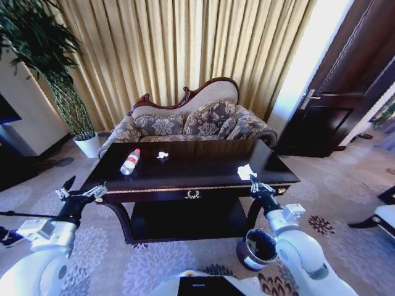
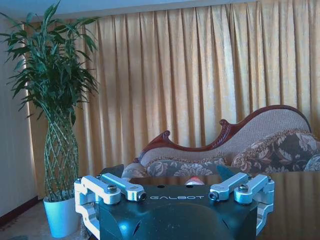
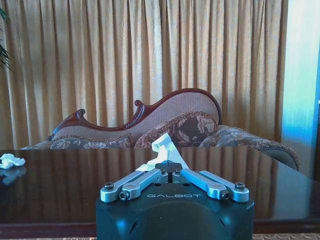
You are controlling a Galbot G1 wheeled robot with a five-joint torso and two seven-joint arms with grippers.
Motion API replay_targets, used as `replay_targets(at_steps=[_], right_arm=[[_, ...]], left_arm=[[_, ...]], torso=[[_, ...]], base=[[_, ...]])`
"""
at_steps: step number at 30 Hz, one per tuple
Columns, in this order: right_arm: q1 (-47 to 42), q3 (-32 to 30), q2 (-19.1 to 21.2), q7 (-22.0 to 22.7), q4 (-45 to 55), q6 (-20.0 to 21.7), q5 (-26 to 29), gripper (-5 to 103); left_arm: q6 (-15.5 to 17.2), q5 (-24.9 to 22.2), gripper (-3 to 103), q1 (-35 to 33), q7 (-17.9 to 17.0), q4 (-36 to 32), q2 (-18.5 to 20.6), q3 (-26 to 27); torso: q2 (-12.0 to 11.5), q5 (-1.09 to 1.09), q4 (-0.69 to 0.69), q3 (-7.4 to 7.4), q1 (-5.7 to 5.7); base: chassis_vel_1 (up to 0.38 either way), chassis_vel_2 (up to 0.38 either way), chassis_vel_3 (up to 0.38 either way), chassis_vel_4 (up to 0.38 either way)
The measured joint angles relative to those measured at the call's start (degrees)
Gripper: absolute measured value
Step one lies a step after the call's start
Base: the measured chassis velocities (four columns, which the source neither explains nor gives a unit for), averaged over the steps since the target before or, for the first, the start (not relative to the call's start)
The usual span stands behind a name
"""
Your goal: Move to the front of the table and place the trash on the table into the trash bin.
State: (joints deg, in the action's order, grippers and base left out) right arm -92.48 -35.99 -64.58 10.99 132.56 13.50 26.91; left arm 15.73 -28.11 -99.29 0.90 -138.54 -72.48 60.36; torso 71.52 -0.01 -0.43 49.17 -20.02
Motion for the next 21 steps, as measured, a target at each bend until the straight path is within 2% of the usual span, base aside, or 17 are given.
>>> replay_targets(at_steps=[5, 9, 12, 15, 19, 21], right_arm=[[-0.46, -1.20, -0.33, 0.00, -0.86, 0.76, 0.35, 0], [-4.21, -6.18, -0.30, -0.48, -4.32, 1.53, 1.90, 0], [-5.49, -7.69, -0.08, -0.90, -5.75, 1.53, 2.40, 0], [-6.49, -8.99, 0.14, -1.32, -9.72, 1.52, 2.55, 0], [-5.53, -8.28, 0.31, -2.47, -16.94, 1.21, -0.34, 0], [-3.59, -6.53, 0.32, -2.82, -23.62, 0.47, -2.07, 0]], left_arm=[[-0.01, -0.12, 100, 0.06, 0.01, 0.00, -0.03, -0.06], [-0.01, -1.05, 100, 0.29, 0.00, -0.18, 0.05, 0.52], [-0.02, -1.19, 100, 0.36, 0.00, -0.19, 0.07, 0.68], [-0.02, -1.27, 100, 0.57, -0.01, -0.12, -0.04, 0.67], [-0.02, -1.27, 100, 0.84, -0.02, 0.10, -0.25, 0.33], [-0.03, -1.27, 100, 0.93, -0.02, 0.15, -0.28, 0.25]], torso=[[0.02, 0.00, 0.00, 0.00, 0.01], [-0.01, 0.01, -0.01, 0.01, -0.03], [-0.01, 0.00, -0.01, 0.01, -0.02], [0.00, 0.00, -0.01, 0.01, -0.02], [0.01, -0.02, -0.01, 0.00, 0.00], [0.00, 0.02, 0.00, 0.00, 0.00]], base=[[0.026, -0.031, -0.025, 0.030], [0.000, 0.000, 0.000, 0.000], [0.000, 0.000, 0.000, 0.000], [0.000, 0.000, 0.000, 0.000], [0.000, 0.000, 0.000, 0.000], [0.000, 0.000, 0.000, 0.000]])
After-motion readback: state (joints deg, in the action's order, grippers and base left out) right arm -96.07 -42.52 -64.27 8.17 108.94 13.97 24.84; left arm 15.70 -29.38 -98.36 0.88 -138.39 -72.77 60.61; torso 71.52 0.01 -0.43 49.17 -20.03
